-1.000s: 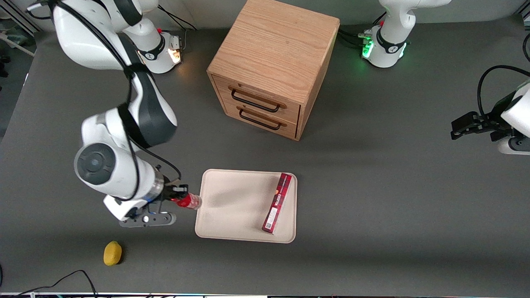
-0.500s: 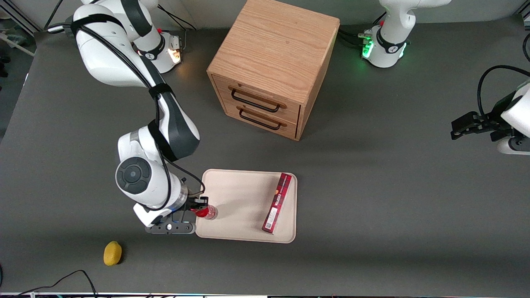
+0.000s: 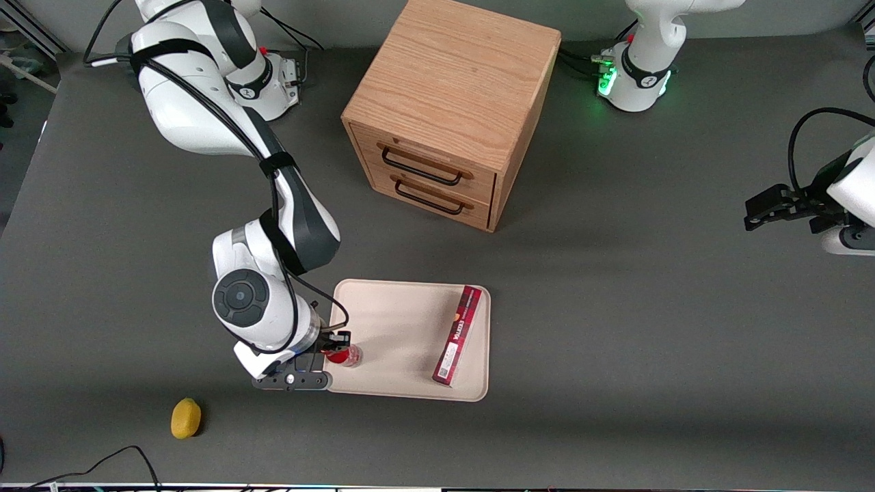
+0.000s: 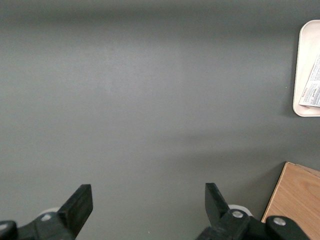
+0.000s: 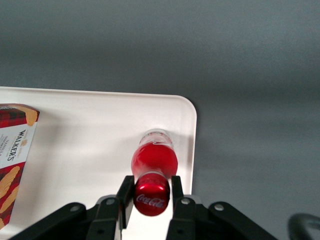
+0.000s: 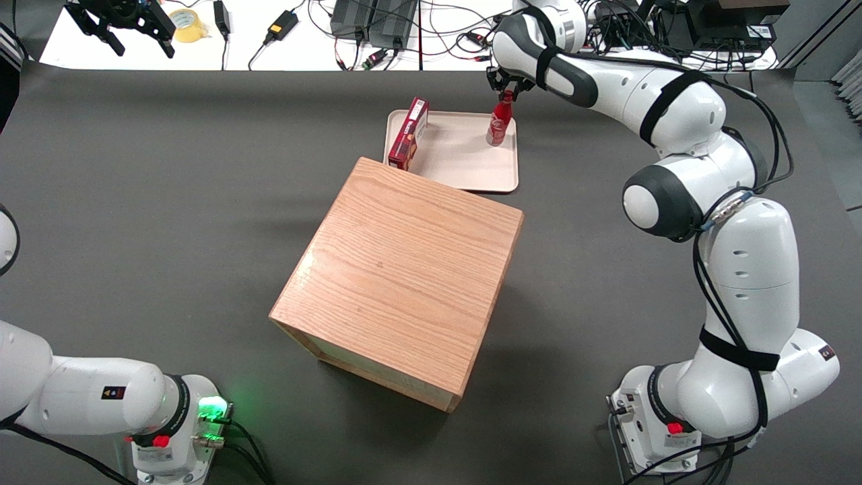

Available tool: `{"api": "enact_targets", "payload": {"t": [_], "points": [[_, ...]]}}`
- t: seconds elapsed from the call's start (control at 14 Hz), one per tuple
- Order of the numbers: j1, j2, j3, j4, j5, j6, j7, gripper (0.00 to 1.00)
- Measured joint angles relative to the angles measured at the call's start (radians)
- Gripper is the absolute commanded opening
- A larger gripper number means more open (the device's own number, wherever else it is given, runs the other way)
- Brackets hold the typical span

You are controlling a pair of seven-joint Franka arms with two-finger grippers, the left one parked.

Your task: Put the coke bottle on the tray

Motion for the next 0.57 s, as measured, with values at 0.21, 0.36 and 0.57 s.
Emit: {"api": "enact_targets", "payload": {"t": [0.21,0.36,0.57], "points": [[0.001,-0.014,0.000,0.007,0.000,-0.023,0.002,1.00],[0.000,-0.081,0.000,-0.052,0.000,-0.071,0.002,1.00],[-0.003,-0.329,0.002,-0.315,0.002,-0.085,-0.005,1.00]]}}
